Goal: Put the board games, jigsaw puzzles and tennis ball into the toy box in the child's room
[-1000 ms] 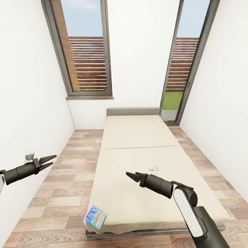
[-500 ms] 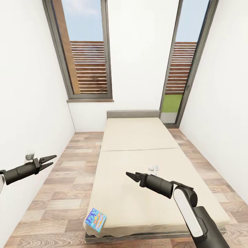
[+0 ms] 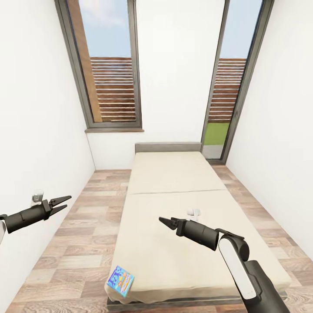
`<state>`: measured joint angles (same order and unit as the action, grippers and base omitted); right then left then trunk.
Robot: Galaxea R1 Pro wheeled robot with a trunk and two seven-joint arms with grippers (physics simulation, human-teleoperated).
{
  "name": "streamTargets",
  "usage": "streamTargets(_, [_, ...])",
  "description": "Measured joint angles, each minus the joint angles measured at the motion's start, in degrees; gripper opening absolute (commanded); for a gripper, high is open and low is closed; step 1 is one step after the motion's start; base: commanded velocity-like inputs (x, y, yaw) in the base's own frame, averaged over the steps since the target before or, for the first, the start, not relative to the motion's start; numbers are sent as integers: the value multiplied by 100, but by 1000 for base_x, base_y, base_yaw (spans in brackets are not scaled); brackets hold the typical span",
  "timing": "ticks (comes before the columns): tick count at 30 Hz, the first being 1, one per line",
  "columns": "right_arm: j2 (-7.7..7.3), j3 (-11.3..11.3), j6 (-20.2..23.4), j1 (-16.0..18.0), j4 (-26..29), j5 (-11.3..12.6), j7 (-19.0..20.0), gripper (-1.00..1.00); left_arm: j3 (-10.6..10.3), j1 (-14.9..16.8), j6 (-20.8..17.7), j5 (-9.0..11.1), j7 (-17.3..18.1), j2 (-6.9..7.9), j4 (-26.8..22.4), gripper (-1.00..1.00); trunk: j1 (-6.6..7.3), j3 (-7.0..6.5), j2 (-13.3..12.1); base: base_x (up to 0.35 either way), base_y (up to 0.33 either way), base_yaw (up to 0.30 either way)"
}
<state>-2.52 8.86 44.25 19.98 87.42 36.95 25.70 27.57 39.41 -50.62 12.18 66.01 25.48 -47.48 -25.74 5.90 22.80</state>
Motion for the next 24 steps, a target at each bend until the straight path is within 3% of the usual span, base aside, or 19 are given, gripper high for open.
streamTargets(24, [1,-2,0,0,0,0,0,100,0,0,0,0,0,0,1,100,0,-226,0,0,0,0])
